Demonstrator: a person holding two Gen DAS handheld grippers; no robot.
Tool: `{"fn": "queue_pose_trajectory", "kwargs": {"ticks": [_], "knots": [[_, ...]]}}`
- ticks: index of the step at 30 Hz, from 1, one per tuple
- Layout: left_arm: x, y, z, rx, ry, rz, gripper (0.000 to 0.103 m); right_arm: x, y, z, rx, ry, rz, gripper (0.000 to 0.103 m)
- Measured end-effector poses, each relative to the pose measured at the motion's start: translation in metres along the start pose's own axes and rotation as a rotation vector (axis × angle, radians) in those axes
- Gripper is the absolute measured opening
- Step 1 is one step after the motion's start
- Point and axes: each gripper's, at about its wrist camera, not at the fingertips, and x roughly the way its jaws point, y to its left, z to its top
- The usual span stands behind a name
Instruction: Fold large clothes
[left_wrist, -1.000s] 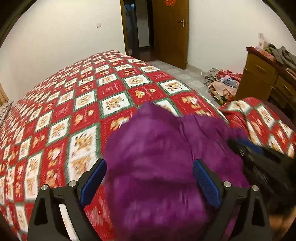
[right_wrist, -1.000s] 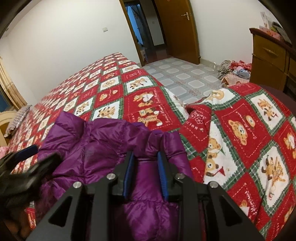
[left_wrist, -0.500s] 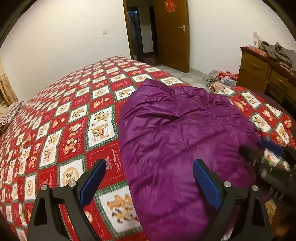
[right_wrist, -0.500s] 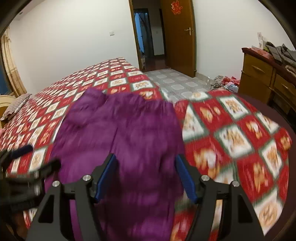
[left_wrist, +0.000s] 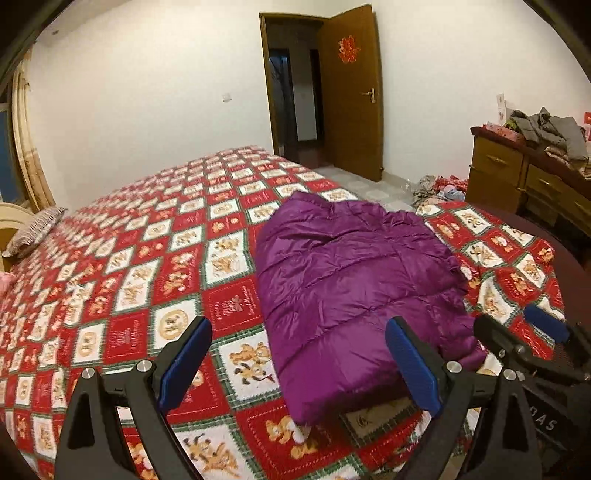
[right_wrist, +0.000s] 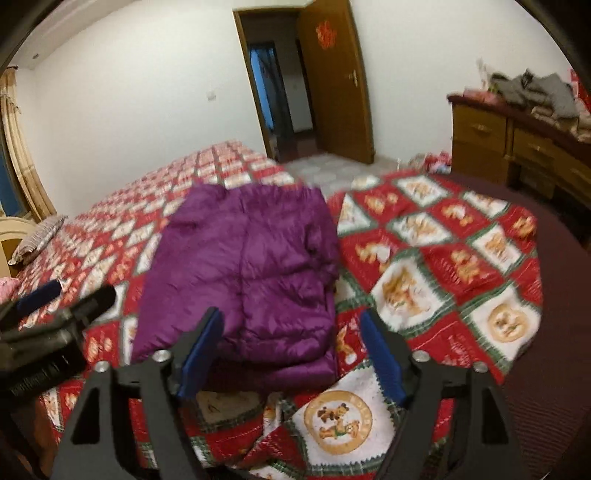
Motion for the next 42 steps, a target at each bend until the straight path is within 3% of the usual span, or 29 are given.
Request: {"fn": "queue_pose_trajectory", "kwargs": {"ticks": [7, 12, 16, 22, 32, 42], "knots": [[-0.057, 0.011, 0.002, -0.017, -0.137, 0.065, 0.095, -0.049, 0.018, 0.009, -0.013, -0.147, 0.010, 0.091], [-0.085, 0.021, 0.004, -0.077, -0.168, 0.060, 0.095, -0.085, 0.029, 0.015, -0.031, -0.258, 0.019, 0.096], [-0.109, 0.021, 0.002, -0.073, -0.221, 0.099, 0.095, -0.113, 0.029, 0.021, -0.017, -0.345, 0.026, 0.099], [-0.139, 0.023, 0.001, -0.085, -0.281, 0.101, 0.095, -0.144, 0.032, 0.026, -0.016, -0.441, 0.040, 0.101], [-0.173, 0.024, 0.004, -0.108, -0.369, 0.096, 0.096, -0.166, 0.027, 0.028, -0.010, -0.535, 0.027, 0.102], [-0.181, 0.018, 0.005, -0.090, -0.382, 0.100, 0.096, -0.175, 0.028, 0.028, -0.018, -0.572, 0.013, 0.103]]}}
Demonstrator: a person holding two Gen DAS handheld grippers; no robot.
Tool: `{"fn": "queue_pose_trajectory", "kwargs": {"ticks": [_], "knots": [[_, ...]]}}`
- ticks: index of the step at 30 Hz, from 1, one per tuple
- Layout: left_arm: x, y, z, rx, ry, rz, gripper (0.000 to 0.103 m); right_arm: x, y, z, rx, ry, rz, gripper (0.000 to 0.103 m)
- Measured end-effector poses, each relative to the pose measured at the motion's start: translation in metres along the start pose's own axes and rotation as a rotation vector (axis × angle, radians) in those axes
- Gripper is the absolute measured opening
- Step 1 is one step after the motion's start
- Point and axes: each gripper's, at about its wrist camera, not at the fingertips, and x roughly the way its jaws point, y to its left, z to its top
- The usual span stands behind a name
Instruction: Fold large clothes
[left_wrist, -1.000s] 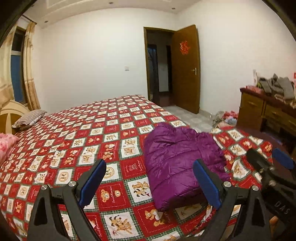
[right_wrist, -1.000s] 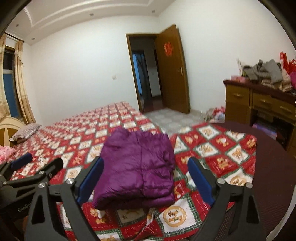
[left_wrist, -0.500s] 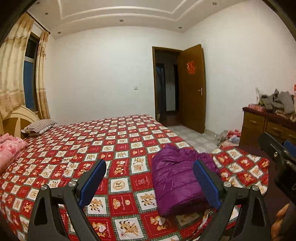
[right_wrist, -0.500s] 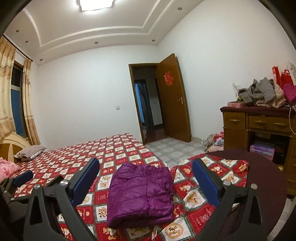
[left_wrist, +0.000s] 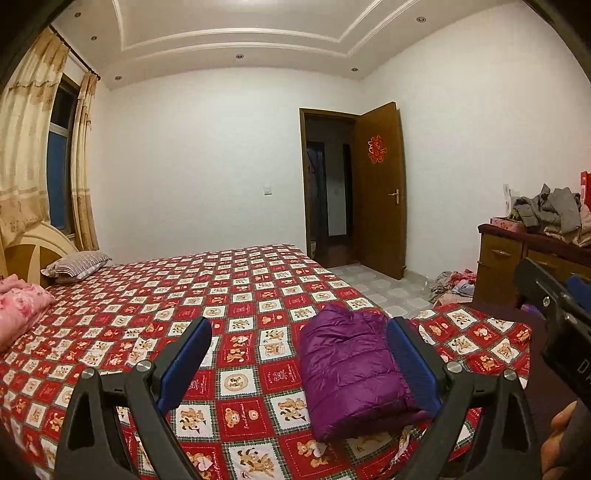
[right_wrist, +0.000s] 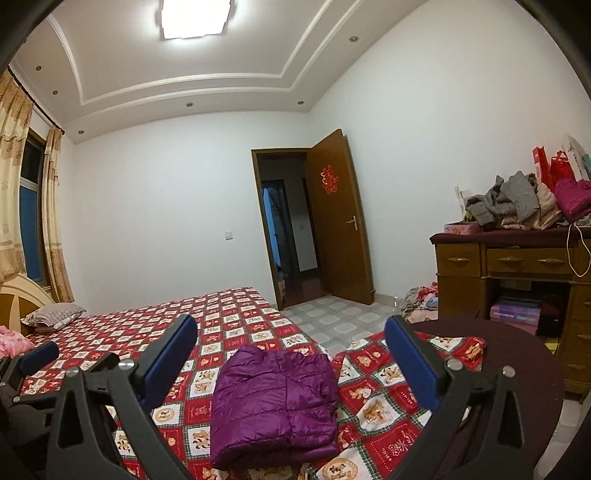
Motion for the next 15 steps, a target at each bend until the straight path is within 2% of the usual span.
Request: {"fn": "queue_pose_trajectory", "kwargs": {"ticks": [15], "knots": [[-0.0053, 0.0027, 0.0020, -0.012, -0.005, -0.010, 0.096, 0.0011, -0.0034, 0.0011, 0.003, 0.005, 0.003, 0.103]]}}
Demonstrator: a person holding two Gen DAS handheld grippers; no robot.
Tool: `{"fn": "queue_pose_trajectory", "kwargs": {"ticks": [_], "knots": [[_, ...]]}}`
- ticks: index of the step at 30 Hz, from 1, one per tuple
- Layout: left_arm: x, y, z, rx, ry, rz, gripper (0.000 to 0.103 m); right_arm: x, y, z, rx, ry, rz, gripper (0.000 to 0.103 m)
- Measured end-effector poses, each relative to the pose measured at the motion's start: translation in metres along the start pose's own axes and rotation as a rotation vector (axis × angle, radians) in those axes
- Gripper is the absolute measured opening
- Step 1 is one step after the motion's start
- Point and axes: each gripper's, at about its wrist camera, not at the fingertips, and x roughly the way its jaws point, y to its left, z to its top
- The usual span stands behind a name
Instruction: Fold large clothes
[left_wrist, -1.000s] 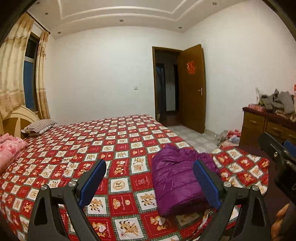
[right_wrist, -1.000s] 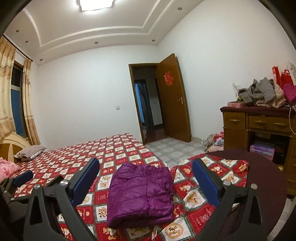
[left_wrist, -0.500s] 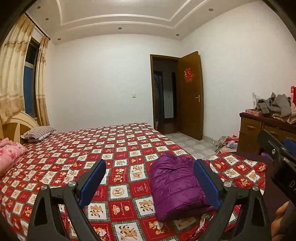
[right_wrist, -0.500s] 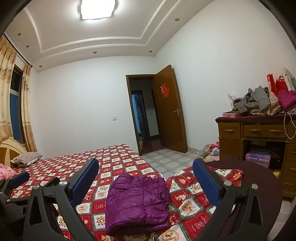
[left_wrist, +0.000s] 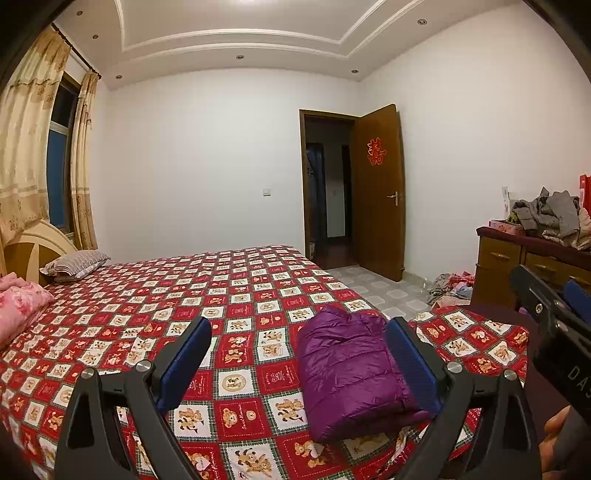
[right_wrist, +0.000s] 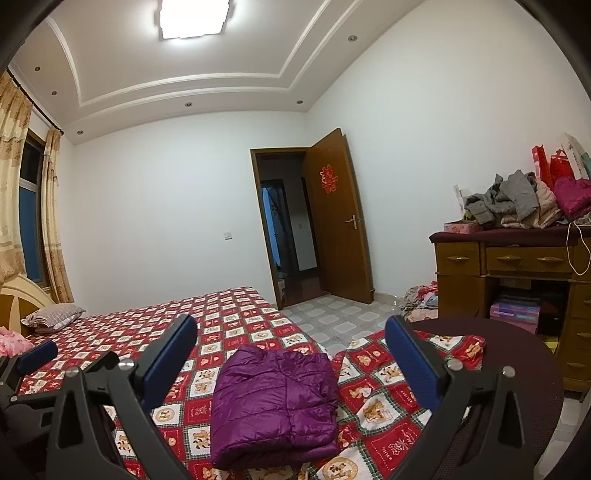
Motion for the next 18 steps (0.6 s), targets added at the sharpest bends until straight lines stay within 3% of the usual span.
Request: {"fn": "queue_pose_trajectory", "kwargs": {"ticks": [18], "knots": [[-0.0023, 0.0016, 0.0006, 0.004, -0.011, 0.009, 0.096, -0.0002, -0.0012, 0.0022, 0.003, 0.004, 0.000, 0.103]]}}
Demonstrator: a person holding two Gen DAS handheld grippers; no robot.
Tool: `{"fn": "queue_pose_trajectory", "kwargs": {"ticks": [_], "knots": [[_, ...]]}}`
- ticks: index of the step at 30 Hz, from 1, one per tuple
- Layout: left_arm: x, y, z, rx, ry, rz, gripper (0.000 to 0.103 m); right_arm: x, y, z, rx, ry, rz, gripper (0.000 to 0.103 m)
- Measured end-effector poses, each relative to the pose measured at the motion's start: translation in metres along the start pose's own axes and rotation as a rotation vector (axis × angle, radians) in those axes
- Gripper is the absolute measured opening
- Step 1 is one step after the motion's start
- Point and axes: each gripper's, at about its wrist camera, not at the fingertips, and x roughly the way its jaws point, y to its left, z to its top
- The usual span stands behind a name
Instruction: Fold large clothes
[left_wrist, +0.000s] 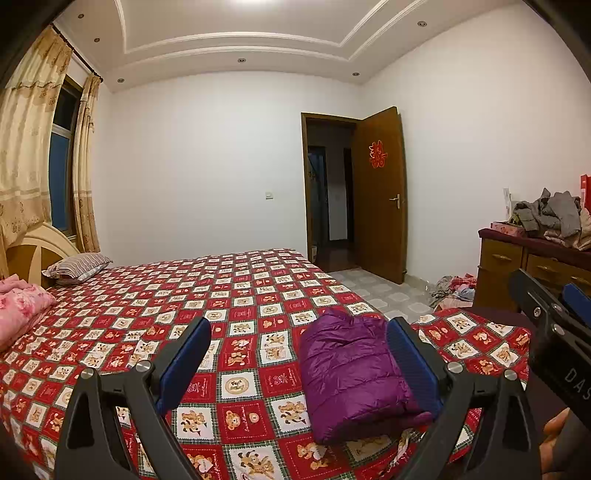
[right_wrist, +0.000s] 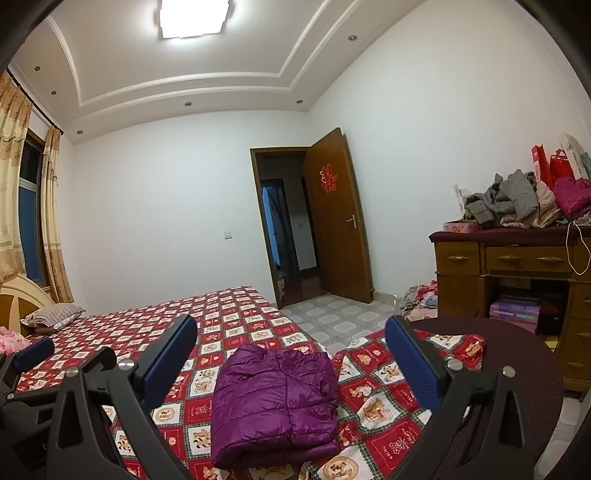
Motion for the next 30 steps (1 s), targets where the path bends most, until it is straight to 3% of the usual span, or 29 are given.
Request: {"fn": "queue_pose_trajectory", "kwargs": {"ticks": [22, 30], "knots": [[0.000, -0.002, 0.001, 0.023, -0.032, 0.033, 0.096, 0.002, -0.006, 0.002, 0.006, 0.000, -0.003, 0.103], [0.011, 0.003, 0.001, -0.014, 0.029, 0.007, 0.096, 0.002, -0.006, 0.000, 0.006, 0.005, -0.003, 0.103]]}}
